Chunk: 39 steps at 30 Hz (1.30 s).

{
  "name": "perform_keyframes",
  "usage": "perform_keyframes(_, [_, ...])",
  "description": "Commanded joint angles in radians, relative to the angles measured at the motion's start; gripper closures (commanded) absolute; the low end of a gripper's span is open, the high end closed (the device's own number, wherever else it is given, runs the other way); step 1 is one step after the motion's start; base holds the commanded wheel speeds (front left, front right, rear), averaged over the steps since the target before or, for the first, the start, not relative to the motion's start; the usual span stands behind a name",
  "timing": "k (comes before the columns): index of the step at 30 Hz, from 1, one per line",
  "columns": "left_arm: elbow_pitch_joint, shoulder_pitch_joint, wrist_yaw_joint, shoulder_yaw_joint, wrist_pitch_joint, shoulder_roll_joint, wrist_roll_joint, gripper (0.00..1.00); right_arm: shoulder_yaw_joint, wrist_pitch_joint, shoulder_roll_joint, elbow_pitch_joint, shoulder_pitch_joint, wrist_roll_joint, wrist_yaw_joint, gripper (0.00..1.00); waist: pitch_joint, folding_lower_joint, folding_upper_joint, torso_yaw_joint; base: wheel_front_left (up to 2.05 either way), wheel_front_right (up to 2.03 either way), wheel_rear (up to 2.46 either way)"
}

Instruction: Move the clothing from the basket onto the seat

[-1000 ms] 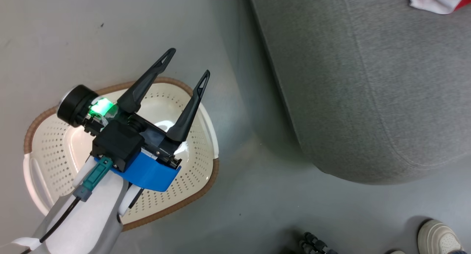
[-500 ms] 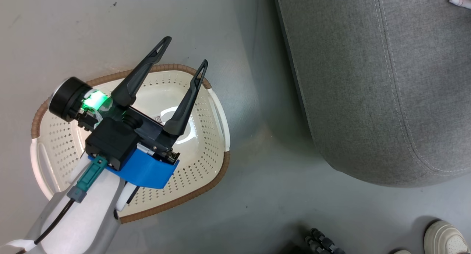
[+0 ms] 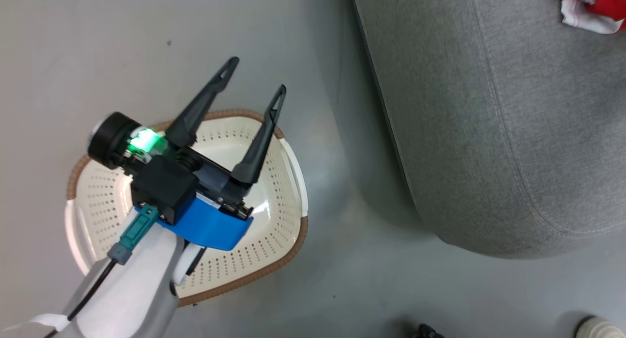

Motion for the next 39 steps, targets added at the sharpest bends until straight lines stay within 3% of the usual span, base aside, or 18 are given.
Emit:
perform_keyframes(1, [0.013,0.019,-0.005,0.006,-0.005,-0.02,-0.011,0.0,0.012,-0.008,0.002,0.002,0.043,-0.008,0.0,0.0,-0.061,0.0,0.0001,0.021,0.0,0.0,0.0])
perform_keyframes(10, [0.081,0.111,-0.015,0.049,-0.005,-0.108,-0.044,0.0,0.092,-0.016,0.003,-0.089,0.248,0.025,0.0,0.0,-0.257,0.0,0.0001,0.07,0.0,0.0,0.0])
perform_keyframes(24, [0.175,0.308,-0.021,0.166,-0.005,-0.178,-0.087,0.0,0.25,-0.016,0.108,-0.337,0.553,0.08,0.001,0.0,-0.493,0.0,0.0001,0.062,0.0,0.0,0.0])
perform_keyframes(39, [0.197,0.432,-0.02,0.259,-0.005,-0.218,-0.078,0.0,0.321,0.029,0.187,-0.615,0.843,0.062,0.001,0.0,-0.593,0.0,0.0001,0.096,0.0,0.0,0.0])
